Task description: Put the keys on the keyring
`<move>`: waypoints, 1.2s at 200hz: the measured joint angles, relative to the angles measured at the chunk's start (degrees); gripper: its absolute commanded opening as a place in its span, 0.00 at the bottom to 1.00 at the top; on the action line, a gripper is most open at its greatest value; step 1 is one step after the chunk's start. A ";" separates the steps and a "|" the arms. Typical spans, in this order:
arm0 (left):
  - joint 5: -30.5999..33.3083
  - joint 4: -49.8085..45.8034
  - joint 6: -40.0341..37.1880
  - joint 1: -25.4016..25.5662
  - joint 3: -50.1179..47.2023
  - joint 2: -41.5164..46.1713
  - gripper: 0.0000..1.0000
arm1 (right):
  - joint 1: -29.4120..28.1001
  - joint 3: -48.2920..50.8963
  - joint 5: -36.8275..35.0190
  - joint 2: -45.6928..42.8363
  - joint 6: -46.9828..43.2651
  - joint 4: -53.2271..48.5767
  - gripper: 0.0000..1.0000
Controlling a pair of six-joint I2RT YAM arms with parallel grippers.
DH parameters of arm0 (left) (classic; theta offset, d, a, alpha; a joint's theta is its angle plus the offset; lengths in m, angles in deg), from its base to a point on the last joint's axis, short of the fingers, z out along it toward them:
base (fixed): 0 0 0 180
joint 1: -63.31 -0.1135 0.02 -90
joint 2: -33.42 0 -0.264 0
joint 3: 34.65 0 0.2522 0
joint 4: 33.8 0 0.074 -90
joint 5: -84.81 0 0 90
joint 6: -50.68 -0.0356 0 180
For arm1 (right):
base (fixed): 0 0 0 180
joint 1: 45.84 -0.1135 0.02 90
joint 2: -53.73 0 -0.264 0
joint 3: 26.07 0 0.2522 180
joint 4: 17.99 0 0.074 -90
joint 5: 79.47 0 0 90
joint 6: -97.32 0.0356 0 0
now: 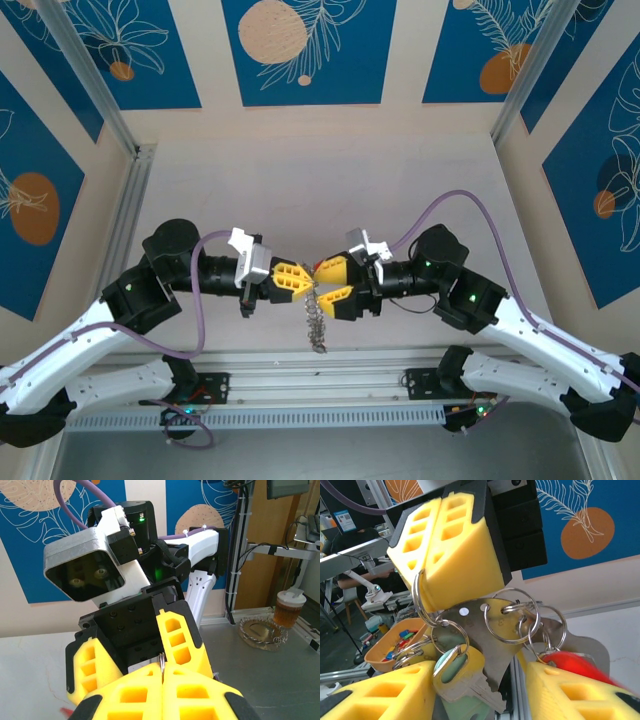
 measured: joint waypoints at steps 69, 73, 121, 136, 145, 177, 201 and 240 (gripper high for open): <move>0.07 -0.24 -0.02 0.00 0.09 -0.31 0.00 | 0.04 0.02 -0.76 -0.83 -0.55 -0.72 0.12; 0.11 -0.24 -0.02 0.00 0.09 -0.31 0.00 | 0.04 0.02 -1.03 -1.14 -0.42 -0.96 0.12; 1.97 -1.86 -1.07 0.00 0.09 -0.33 0.00 | 0.02 -0.02 -6.34 -5.77 -2.58 -5.66 0.03; 2.89 -2.23 -1.53 0.00 0.09 -0.68 0.00 | -0.02 -0.13 -7.63 -6.29 -3.30 -7.08 0.02; 3.37 -2.80 -1.60 0.00 0.09 -0.81 0.00 | 0.00 -0.42 -8.37 -6.38 -3.63 -8.17 0.01; 5.29 -4.20 -2.89 0.00 0.11 -1.20 0.00 | 0.00 -1.86 -10.08 -6.64 -5.05 -10.73 0.00; 6.93 -4.90 -3.69 0.02 0.50 -2.05 0.00 | 0.00 -3.30 -11.17 -6.67 -6.21 -12.68 0.00; 10.47 -5.60 -4.59 0.02 0.61 -2.67 0.07 | 0.11 -4.90 -15.06 -5.42 -7.65 -15.17 0.00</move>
